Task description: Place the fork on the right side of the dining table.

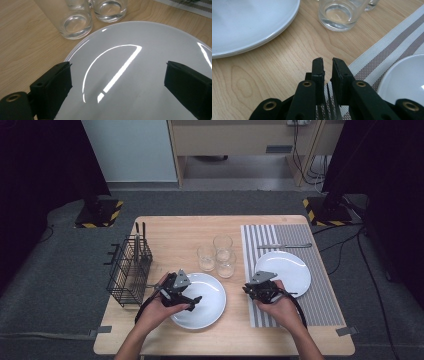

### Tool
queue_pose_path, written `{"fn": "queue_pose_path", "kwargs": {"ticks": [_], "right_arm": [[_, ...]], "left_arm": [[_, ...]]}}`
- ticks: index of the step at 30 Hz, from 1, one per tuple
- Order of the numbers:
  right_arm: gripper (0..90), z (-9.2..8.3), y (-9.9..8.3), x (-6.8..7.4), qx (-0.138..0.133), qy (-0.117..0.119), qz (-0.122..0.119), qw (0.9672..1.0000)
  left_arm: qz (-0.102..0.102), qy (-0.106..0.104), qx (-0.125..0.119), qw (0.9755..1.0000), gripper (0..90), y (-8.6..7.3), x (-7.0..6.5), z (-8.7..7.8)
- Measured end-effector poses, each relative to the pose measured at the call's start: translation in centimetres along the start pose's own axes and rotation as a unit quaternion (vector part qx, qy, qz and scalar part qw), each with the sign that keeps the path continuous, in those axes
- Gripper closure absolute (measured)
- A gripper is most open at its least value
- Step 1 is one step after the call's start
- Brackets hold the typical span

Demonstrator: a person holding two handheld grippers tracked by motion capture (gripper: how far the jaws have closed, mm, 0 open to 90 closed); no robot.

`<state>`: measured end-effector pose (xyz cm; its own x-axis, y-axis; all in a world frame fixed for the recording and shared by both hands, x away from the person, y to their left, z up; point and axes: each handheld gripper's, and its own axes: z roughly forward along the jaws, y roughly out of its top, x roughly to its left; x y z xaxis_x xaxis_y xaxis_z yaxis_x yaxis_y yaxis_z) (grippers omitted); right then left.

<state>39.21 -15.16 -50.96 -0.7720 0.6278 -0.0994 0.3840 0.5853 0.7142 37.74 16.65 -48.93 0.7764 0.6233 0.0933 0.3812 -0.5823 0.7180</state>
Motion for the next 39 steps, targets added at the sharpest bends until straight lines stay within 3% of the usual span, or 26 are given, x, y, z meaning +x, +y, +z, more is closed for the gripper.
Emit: {"fn": "queue_pose_path", "kwargs": {"ticks": [25,39], "right_arm": [[79.7,-1.9,-1.8,0.2,-0.001,0.015,-0.002,0.9999],[78.4,-2.0,-1.1,0.4,-0.015,0.011,0.001,0.9998]], "left_arm": [[0.000,0.001,0.003,1.0000,6.8,-0.1,0.2,-0.1],[0.000,0.001,0.002,1.0000,6.8,-0.1,0.2,-0.1]]}}
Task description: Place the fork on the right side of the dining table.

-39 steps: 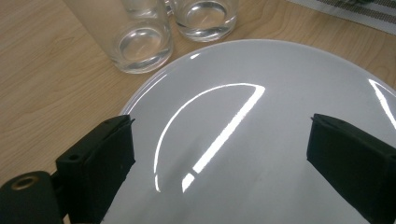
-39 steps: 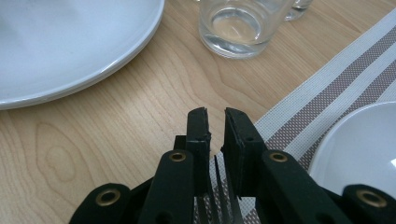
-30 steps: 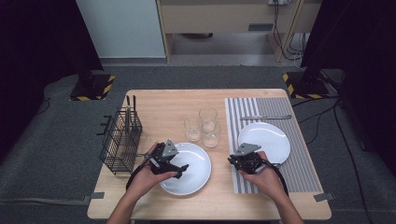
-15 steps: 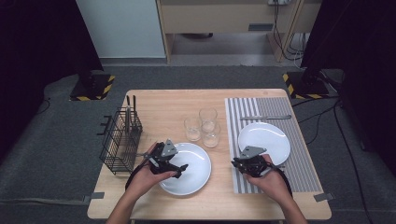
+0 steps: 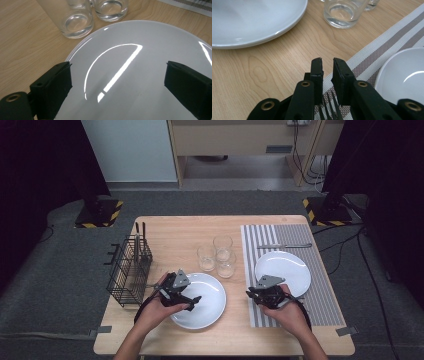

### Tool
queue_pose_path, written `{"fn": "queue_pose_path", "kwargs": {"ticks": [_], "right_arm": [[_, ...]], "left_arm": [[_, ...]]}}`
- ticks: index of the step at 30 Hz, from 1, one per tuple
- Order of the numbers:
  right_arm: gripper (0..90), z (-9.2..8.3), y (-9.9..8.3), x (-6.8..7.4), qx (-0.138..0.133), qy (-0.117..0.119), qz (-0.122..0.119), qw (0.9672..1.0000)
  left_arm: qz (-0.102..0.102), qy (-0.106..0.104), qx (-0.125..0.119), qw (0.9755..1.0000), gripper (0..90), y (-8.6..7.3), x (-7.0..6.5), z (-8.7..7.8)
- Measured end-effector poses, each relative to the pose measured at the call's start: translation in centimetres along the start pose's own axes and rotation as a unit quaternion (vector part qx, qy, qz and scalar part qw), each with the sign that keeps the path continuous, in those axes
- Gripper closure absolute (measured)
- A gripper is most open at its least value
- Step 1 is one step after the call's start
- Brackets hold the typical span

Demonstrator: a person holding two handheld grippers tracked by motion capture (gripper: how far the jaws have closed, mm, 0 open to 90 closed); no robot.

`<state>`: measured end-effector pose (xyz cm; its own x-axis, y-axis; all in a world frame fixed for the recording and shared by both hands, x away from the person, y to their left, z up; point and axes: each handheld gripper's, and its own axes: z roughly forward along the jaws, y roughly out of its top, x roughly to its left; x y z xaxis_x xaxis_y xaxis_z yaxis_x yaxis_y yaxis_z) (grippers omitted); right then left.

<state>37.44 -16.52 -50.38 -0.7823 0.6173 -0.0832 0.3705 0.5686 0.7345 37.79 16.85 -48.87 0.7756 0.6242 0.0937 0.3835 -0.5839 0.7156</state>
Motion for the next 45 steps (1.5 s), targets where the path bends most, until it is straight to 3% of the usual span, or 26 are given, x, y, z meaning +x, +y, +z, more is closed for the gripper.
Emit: {"fn": "queue_pose_path", "kwargs": {"ticks": [9,20,32,45], "right_arm": [[84.8,0.1,-0.6,0.1,0.011,0.005,-0.005,0.9999],[85.0,-0.8,-1.3,0.1,0.013,0.008,-0.007,0.9999],[74.6,-2.3,-1.3,0.2,-0.019,-0.002,0.012,0.9998],[57.8,-4.2,-3.3,-0.8,-0.028,-0.046,0.057,0.9969]], "left_arm": [[0.000,0.001,0.000,1.0000,6.8,0.0,0.0,0.0],[0.000,0.000,0.001,1.0000,6.8,0.0,0.0,0.0],[0.000,0.001,0.000,1.0000,6.7,0.0,0.0,0.0],[0.000,-0.001,0.005,1.0000,6.6,-0.1,0.0,0.2]]}}
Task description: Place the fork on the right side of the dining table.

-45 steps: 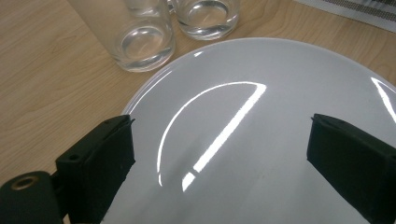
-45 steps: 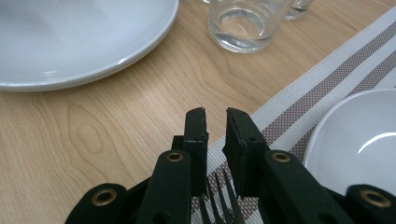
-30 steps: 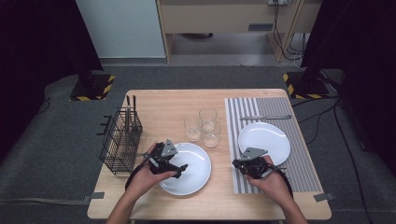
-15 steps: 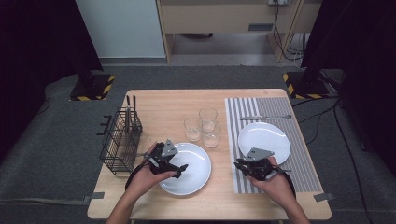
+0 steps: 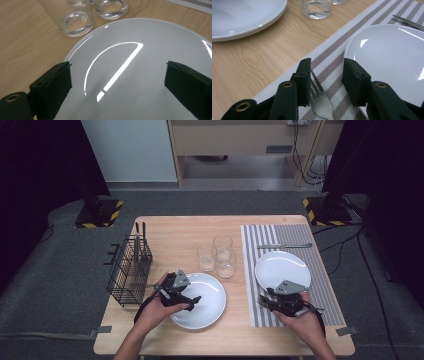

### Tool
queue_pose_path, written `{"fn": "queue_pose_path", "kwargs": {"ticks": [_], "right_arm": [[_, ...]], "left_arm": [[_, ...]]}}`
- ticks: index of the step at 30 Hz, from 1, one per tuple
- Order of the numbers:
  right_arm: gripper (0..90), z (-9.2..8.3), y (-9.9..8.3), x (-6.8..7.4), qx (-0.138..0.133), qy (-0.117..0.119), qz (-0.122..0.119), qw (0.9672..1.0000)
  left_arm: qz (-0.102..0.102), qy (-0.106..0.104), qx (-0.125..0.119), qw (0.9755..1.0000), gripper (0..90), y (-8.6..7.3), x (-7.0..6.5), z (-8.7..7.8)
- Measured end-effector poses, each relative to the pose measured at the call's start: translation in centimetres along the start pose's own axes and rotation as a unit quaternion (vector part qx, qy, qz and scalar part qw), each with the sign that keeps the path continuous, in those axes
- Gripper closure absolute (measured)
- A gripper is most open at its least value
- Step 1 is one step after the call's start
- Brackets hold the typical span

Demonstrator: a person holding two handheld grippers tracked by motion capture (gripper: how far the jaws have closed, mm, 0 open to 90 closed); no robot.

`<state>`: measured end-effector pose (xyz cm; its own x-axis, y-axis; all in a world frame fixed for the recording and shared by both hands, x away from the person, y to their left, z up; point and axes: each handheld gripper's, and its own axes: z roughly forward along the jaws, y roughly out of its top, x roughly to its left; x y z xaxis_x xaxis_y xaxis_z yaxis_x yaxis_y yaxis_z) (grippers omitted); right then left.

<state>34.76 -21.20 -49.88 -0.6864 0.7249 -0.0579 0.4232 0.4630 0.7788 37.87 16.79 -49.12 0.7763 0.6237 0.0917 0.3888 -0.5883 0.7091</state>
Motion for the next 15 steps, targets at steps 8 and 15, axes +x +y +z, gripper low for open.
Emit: {"fn": "queue_pose_path", "kwargs": {"ticks": [8,15], "right_arm": [[48.0,-1.1,-0.3,-0.6,0.002,-0.033,0.007,0.9994],[38.7,-2.4,-1.5,-1.3,0.014,-0.073,0.015,0.9972]], "left_arm": [[0.002,-0.001,0.000,1.0000,6.5,0.1,-0.2,0.1],[0.005,-0.002,0.001,1.0000,6.5,0.1,-0.2,0.1]]}}
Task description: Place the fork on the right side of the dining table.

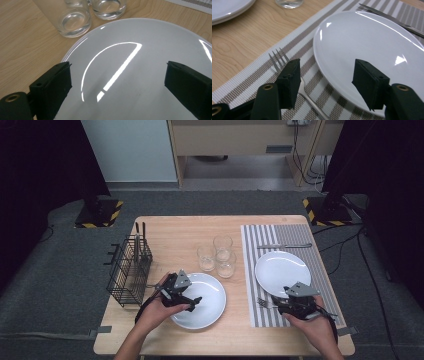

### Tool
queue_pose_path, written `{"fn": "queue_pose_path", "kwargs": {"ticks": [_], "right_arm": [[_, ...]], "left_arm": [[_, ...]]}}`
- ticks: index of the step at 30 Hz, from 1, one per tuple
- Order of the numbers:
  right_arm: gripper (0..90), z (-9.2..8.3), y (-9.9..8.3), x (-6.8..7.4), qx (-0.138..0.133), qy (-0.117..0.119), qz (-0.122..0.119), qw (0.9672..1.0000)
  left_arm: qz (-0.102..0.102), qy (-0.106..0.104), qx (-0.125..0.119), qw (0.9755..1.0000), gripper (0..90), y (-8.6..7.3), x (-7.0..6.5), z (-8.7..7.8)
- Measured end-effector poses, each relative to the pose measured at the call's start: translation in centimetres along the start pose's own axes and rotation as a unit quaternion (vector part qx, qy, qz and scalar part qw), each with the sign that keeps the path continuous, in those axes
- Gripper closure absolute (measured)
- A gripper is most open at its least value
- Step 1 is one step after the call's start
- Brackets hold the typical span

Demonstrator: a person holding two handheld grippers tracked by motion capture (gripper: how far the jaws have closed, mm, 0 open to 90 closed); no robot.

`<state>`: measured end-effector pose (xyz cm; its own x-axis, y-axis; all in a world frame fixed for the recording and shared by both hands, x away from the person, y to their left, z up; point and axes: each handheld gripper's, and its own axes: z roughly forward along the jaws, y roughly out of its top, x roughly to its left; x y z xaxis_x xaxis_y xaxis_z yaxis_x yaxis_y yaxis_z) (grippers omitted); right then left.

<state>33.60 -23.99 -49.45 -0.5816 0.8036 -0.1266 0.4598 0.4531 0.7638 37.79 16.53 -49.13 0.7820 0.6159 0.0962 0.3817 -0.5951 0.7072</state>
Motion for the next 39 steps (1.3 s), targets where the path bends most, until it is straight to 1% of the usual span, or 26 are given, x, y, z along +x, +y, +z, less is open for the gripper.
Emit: {"fn": "queue_pose_path", "kwargs": {"ticks": [2,5,8,11,14,17,20,22,25,27,29,32,33,36,39], "right_arm": [[36.0,-0.4,-0.5,-0.2,0.000,-0.005,0.005,1.0000],[33.3,-1.0,-1.2,-0.6,-0.004,-0.011,0.021,0.9997],[30.8,-1.2,-2.1,-1.0,-0.007,-0.021,0.037,0.9991],[28.4,-1.3,-3.0,-1.4,-0.003,-0.025,0.051,0.9984],[26.3,-1.4,-3.7,-1.7,0.004,-0.035,0.052,0.9980],[22.8,-1.6,-4.0,-1.9,0.007,-0.048,0.046,0.9977],[18.2,-1.8,-4.3,-2.4,0.004,-0.057,0.060,0.9966],[15.2,-2.0,-4.5,-2.7,0.001,-0.066,0.064,0.9958],[9.4,-2.1,-4.9,-3.2,0.004,-0.072,0.079,0.9943],[8.0,-2.2,-5.1,-3.5,0.004,-0.078,0.085,0.9933],[5.4,-2.2,-5.3,-3.7,0.005,-0.076,0.088,0.9933],[7.0,-2.3,-5.5,-3.8,0.008,-0.071,0.085,0.9938],[8.9,-2.2,-5.6,-3.9,0.012,-0.074,0.079,0.9940],[12.0,-2.1,-6.0,-3.9,0.028,-0.081,0.073,0.9936],[14.1,-1.9,-6.4,-4.0,0.042,-0.079,0.073,0.9933]], "left_arm": [[0.000,-0.001,-0.001,1.0000,6.5,0.0,0.0,0.0],[-0.001,-0.001,-0.001,1.0000,6.5,0.1,0.0,0.0],[-0.002,0.000,0.001,1.0000,6.4,0.0,-0.1,0.1],[0.001,0.000,0.003,1.0000,6.3,0.0,-0.1,0.1],[0.002,-0.001,0.003,1.0000,6.3,0.1,-0.3,0.2],[0.003,0.000,0.003,1.0000,6.2,0.1,-0.3,0.1],[0.002,0.002,0.003,1.0000,6.3,0.0,-0.2,0.1],[0.004,0.004,0.003,1.0000,6.3,0.0,-0.2,0.0],[0.003,0.005,0.001,1.0000,6.3,0.1,-0.1,-0.1],[0.002,0.004,0.000,1.0000,6.2,0.1,-0.1,-0.1],[0.003,0.005,0.002,1.0000,6.2,0.0,-0.1,-0.1],[0.005,0.005,0.003,1.0000,6.2,0.0,-0.2,0.0],[0.006,0.004,0.004,1.0000,6.2,0.1,-0.2,0.0],[0.007,0.005,0.003,1.0000,6.2,0.1,-0.3,0.0],[0.007,0.005,0.003,1.0000,6.2,0.1,-0.3,-0.1]]}}
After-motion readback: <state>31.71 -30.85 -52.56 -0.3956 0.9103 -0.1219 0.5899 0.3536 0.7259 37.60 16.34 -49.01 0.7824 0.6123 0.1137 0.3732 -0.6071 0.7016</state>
